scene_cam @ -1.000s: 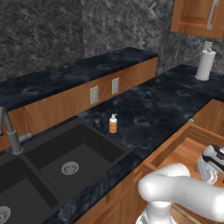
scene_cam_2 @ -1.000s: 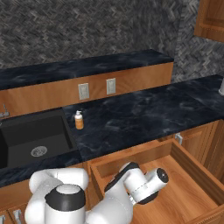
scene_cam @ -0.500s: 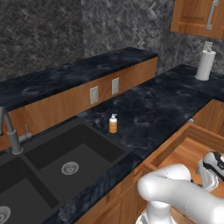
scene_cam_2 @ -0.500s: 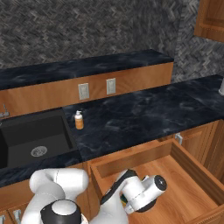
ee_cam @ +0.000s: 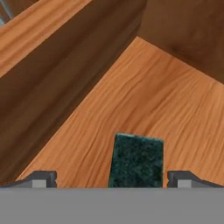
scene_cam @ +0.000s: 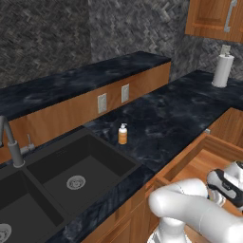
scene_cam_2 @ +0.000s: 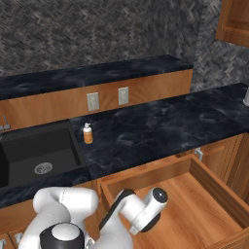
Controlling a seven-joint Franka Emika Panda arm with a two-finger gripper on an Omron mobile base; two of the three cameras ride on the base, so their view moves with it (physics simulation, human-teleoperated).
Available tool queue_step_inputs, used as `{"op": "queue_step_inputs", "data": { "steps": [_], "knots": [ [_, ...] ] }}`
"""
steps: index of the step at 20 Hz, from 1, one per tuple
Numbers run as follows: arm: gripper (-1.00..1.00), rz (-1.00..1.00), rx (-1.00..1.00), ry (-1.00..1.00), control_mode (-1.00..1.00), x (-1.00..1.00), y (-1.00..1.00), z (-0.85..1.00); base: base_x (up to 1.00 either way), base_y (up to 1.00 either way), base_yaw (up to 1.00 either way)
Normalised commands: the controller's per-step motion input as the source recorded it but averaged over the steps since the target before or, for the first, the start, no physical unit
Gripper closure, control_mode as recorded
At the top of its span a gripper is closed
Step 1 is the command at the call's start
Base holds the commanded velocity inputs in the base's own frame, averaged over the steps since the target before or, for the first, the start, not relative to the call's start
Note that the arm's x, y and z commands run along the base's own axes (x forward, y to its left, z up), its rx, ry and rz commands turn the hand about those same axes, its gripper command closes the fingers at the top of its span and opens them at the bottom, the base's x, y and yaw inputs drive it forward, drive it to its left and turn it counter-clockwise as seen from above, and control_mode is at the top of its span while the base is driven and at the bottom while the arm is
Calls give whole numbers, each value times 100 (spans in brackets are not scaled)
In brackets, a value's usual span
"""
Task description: Restock the sink supplies by placing the sponge and soap dispenser on the counter and next to the sink. Make sure the soap dispenser is upright.
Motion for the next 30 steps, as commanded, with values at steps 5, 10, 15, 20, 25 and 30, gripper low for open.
{"op": "queue_step_inputs", "data": {
  "steps": [5, 10, 15, 20, 25, 30],
  "knots": [
    [-100, 7, 0, 20, -100, 30, 12, -9, 0, 0, 0],
    [-100, 13, 10, 9, -100, 31, -46, -13, 0, 0, 0],
    [-100, 11, 11, 0, -100, 18, -40, -26, 0, 0, 0],
    [-100, 2, 5, 0, -100, 0, -8, -44, 0, 0, 0],
    [-100, -1, 0, 0, -100, -19, 12, -9, 0, 0, 0],
    [-100, -7, 0, 0, -100, -45, 14, 0, 0, 0, 0]
  ]
}}
